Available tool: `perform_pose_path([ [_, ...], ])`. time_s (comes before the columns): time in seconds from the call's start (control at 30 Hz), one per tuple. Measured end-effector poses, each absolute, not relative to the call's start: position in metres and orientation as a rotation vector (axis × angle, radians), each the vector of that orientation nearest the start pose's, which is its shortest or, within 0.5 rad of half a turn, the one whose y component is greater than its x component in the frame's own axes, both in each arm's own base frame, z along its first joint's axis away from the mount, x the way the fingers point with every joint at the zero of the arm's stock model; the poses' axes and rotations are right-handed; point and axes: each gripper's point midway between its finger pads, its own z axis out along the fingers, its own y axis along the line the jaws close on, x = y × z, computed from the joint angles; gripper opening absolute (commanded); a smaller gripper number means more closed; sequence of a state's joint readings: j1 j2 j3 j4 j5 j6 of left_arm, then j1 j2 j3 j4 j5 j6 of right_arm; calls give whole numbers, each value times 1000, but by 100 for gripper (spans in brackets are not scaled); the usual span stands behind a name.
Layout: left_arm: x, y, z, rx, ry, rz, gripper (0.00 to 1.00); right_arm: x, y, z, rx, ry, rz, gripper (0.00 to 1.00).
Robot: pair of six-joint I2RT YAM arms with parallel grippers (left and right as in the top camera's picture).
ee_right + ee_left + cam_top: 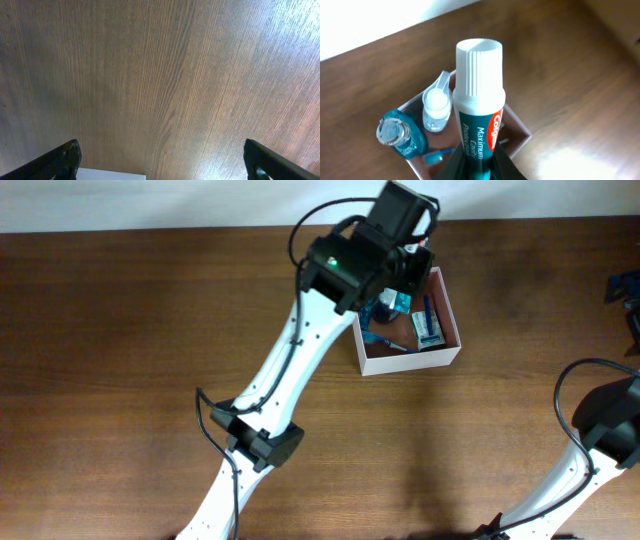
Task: Pack container
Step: 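Carry the toothpaste tube right and lower it into the pink box, then open the left gripper and lift it out of the box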
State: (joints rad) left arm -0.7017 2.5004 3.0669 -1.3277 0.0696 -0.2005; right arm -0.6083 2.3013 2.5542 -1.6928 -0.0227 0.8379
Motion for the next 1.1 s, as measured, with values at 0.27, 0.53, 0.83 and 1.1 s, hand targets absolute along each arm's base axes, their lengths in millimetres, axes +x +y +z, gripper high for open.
perform_pose_path([
  [0.27,452,-393,233,816,2320,-388,15,372,-254,186,1993,2261,57,99],
  [0.53,449,-396,189,984,2347,-317,20,372,-254,186,1993,2261,57,99],
  [0.83,448,-409,188,1029,2301,-320,49,372,-254,186,1993,2260,57,99],
  [1.1,445,-407,191,1027,2307,-321,99,372,-254,186,1992,2261,57,99],
])
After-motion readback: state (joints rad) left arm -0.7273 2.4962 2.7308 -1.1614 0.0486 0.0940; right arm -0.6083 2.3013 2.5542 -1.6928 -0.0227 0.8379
